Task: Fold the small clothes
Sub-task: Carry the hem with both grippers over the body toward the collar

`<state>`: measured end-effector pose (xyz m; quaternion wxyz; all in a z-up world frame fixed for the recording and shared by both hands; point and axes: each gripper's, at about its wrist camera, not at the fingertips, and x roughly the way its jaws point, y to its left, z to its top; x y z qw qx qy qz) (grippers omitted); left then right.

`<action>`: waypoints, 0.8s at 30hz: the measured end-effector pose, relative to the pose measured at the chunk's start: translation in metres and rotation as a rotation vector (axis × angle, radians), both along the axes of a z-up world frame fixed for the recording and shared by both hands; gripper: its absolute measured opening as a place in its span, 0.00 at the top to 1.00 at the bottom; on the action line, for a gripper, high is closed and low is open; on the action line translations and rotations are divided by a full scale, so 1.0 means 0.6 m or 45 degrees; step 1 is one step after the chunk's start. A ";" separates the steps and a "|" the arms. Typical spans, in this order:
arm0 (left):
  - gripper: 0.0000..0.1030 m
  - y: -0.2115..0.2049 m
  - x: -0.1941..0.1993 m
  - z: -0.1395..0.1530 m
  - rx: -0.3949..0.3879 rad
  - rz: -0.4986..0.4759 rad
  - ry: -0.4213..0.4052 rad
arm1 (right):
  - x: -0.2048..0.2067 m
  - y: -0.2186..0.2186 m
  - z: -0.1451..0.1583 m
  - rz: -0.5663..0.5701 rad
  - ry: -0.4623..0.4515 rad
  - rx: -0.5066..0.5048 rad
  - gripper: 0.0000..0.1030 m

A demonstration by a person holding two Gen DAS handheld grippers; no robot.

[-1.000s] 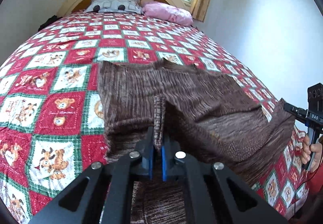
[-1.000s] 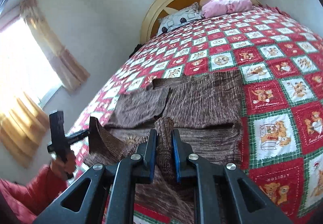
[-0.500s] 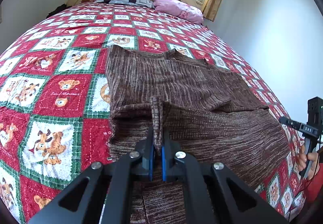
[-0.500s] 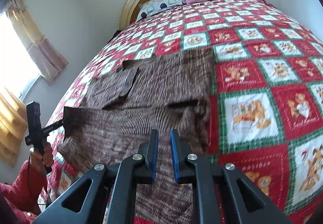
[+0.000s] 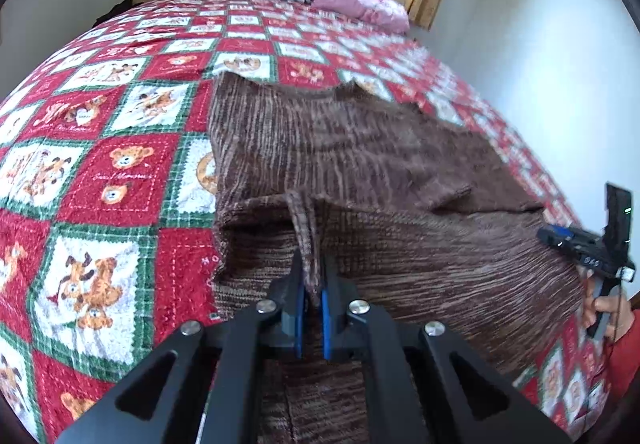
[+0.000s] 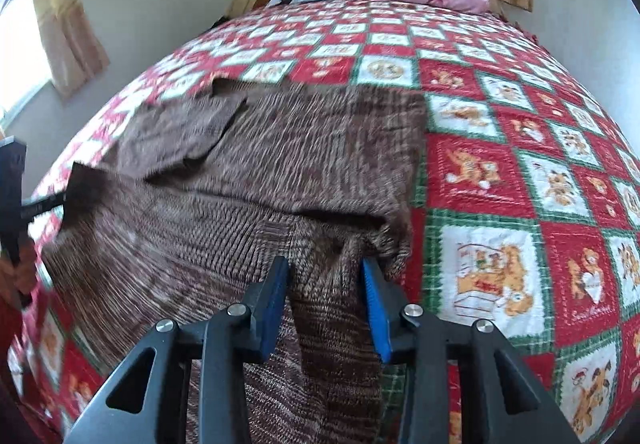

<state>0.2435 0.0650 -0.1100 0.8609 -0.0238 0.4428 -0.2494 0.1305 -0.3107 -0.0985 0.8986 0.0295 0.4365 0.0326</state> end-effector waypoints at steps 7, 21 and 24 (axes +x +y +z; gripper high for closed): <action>0.56 -0.005 0.028 -0.007 -0.120 -0.050 0.135 | -0.024 -0.011 0.017 -0.031 -0.037 0.166 0.86; 0.95 0.013 -0.025 0.069 -0.067 0.026 -0.111 | -0.059 0.048 0.114 0.028 -0.208 0.056 0.90; 0.95 0.017 -0.001 0.092 -0.082 0.069 -0.139 | -0.044 0.055 0.143 0.053 -0.250 0.021 0.90</action>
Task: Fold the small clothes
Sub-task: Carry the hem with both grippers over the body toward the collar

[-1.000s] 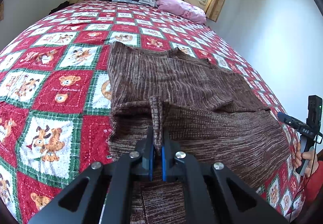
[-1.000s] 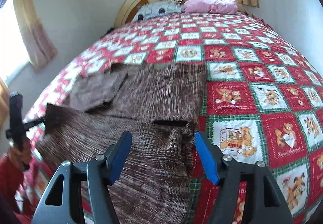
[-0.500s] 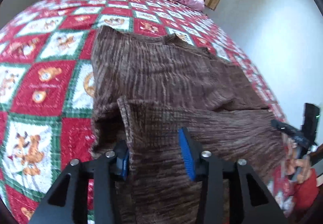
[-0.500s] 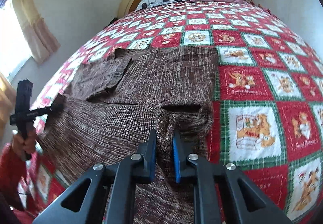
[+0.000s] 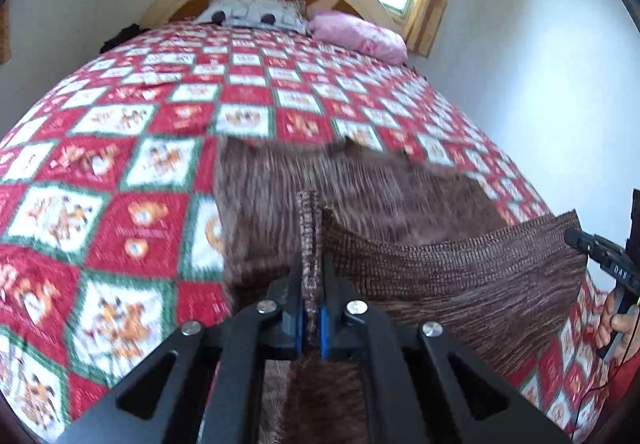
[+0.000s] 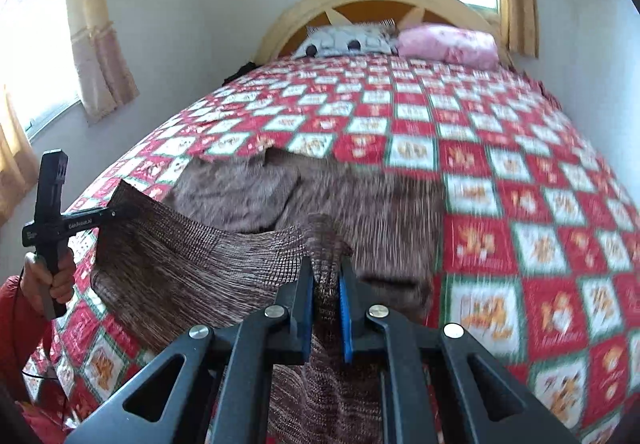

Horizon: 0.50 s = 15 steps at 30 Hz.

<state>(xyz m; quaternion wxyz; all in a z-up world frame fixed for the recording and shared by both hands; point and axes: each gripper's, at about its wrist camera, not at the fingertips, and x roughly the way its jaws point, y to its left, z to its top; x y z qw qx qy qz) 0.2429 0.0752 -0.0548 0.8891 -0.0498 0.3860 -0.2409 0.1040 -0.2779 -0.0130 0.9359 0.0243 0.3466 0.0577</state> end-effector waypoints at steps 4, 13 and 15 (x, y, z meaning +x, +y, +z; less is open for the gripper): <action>0.95 -0.009 0.042 0.011 0.030 0.058 -0.016 | 0.047 0.004 0.018 0.005 -0.014 -0.081 0.91; 0.95 -0.035 0.167 0.021 0.066 0.213 -0.045 | 0.202 -0.017 0.031 -0.114 -0.112 -0.247 0.91; 0.95 -0.047 0.194 0.008 0.084 0.244 -0.044 | 0.239 -0.019 0.015 -0.162 -0.122 -0.306 0.91</action>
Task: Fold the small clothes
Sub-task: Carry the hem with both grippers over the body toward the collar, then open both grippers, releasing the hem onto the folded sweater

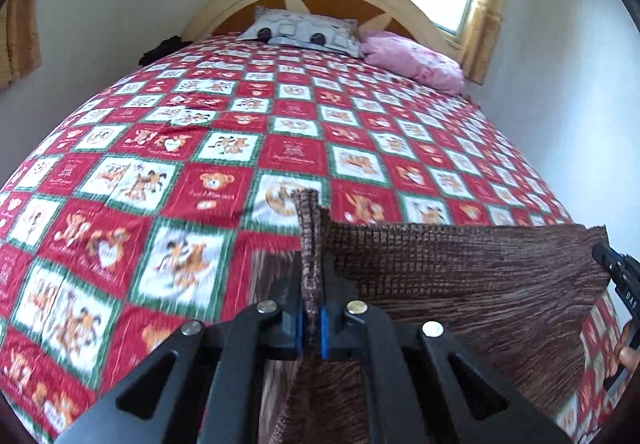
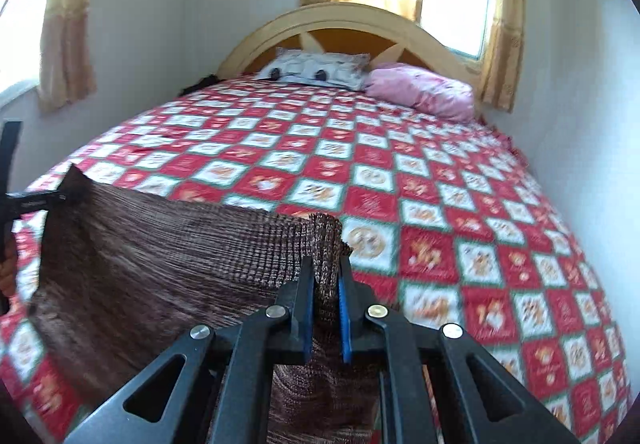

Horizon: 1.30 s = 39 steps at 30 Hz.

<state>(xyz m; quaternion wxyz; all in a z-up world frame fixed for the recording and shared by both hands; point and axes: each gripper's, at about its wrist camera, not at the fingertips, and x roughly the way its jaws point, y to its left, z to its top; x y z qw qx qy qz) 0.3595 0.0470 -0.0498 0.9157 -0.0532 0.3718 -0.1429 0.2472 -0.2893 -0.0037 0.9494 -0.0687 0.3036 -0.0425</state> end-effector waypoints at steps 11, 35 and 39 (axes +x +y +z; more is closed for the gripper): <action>0.94 -0.060 0.058 -0.107 0.258 0.044 0.066 | 0.098 -0.015 -0.166 -0.187 0.190 -0.175 0.91; 0.26 0.053 -0.177 -0.103 0.109 0.026 0.166 | -0.219 -0.112 -0.126 -0.282 0.123 0.592 0.27; 0.21 0.038 -0.192 -0.117 0.101 0.021 0.202 | -0.227 -0.077 -0.164 -0.282 0.169 0.599 0.27</action>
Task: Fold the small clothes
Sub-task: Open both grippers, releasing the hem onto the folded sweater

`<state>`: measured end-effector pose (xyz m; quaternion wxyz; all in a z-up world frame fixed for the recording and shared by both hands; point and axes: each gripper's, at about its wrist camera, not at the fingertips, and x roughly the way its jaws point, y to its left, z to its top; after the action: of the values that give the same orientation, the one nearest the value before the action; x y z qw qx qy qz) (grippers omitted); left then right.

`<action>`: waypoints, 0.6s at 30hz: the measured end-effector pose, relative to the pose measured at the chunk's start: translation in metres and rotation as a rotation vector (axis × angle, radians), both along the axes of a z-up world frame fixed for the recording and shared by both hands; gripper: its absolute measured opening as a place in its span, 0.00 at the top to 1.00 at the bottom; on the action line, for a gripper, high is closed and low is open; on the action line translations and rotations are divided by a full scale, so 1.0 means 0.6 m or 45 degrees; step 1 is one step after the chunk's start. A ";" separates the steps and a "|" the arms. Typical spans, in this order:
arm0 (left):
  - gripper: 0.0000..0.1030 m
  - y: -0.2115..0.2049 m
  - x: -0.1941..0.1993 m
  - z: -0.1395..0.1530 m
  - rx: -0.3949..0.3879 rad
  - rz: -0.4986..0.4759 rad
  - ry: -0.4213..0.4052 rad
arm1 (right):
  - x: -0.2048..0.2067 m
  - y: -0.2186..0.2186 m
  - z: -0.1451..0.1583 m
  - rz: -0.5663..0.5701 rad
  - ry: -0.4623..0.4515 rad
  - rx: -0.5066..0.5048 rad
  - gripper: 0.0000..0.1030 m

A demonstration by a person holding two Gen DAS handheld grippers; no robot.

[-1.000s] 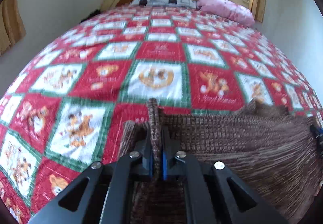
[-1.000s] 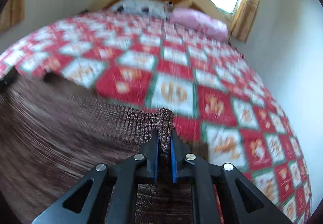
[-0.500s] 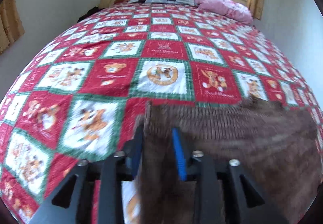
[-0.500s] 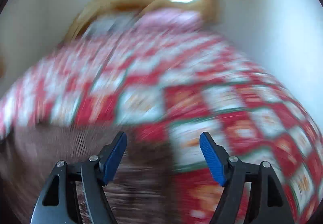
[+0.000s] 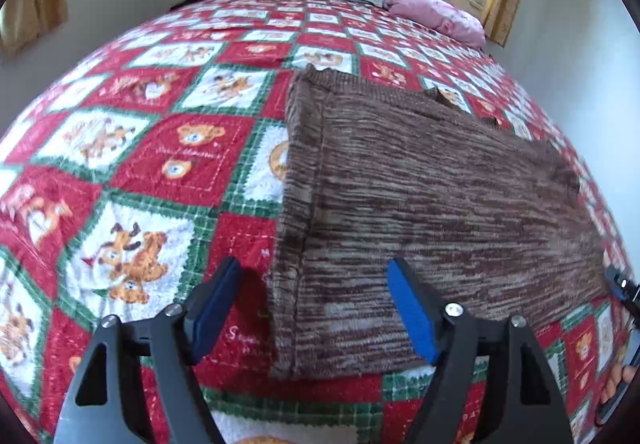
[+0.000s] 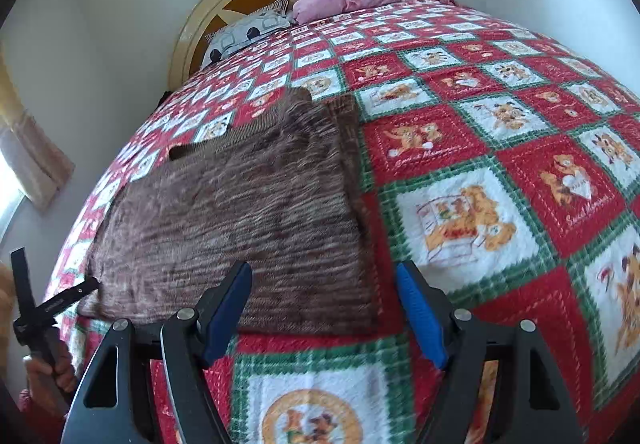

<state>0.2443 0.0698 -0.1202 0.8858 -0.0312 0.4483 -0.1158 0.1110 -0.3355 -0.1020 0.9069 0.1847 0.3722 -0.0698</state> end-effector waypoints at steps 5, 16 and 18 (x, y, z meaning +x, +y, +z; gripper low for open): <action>0.27 -0.002 0.008 0.001 -0.099 -0.023 0.056 | 0.010 0.025 -0.007 0.005 0.040 -0.029 0.40; 0.81 0.056 0.000 -0.012 -0.325 0.053 0.118 | 0.011 0.017 -0.016 0.052 0.033 0.019 0.73; 0.77 0.052 -0.002 -0.014 -0.320 0.064 0.106 | 0.011 0.011 -0.018 0.035 0.019 0.061 0.72</action>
<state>0.2434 0.1010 -0.1283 0.8582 -0.1580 0.4657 -0.1472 0.1177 -0.3291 -0.1128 0.9002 0.2007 0.3832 -0.0497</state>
